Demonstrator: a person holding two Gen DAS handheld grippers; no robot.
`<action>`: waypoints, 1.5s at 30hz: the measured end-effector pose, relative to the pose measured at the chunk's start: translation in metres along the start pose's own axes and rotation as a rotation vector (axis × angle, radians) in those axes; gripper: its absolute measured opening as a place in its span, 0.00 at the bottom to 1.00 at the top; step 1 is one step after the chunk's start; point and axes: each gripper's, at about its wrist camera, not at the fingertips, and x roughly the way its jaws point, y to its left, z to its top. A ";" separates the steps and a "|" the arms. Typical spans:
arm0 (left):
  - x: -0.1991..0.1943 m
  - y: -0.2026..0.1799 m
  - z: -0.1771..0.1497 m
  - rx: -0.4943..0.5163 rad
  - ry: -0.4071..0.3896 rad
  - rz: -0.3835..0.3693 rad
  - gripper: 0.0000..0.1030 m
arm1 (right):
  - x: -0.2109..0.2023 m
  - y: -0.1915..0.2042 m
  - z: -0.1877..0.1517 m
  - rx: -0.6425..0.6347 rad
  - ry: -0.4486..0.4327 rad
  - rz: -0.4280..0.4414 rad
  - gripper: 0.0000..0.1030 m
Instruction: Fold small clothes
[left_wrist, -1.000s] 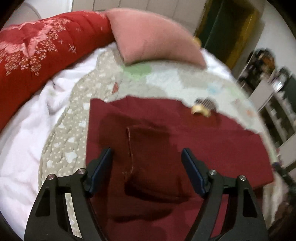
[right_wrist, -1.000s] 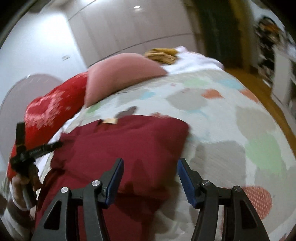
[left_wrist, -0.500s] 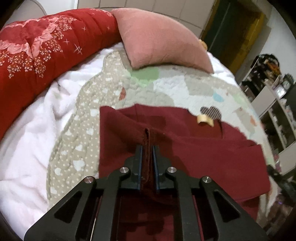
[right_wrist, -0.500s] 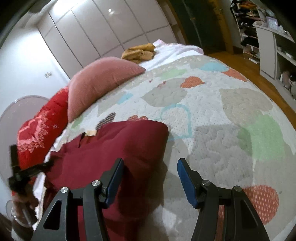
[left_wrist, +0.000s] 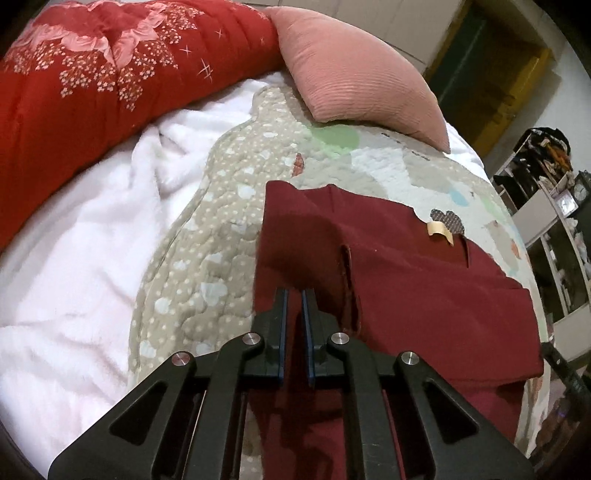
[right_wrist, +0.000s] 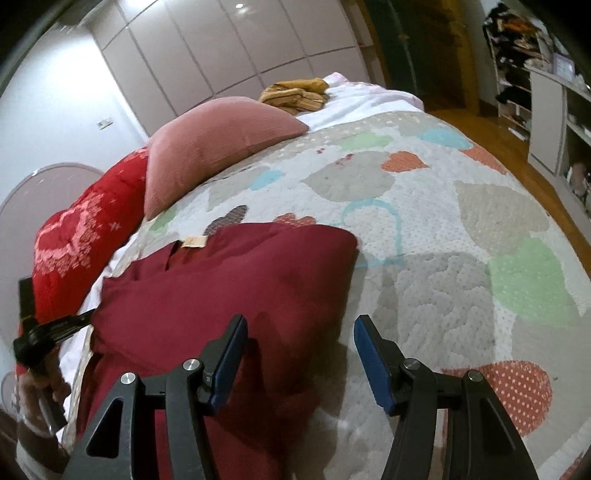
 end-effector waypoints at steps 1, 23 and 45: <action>-0.003 0.000 0.000 -0.003 -0.005 -0.007 0.06 | -0.002 0.002 -0.002 -0.011 0.002 0.001 0.56; 0.006 -0.059 0.013 0.132 -0.016 0.032 0.09 | -0.012 -0.008 -0.025 0.018 0.006 0.033 0.56; 0.019 -0.008 -0.005 0.008 0.016 0.061 0.11 | 0.011 0.040 -0.011 -0.208 0.018 -0.128 0.43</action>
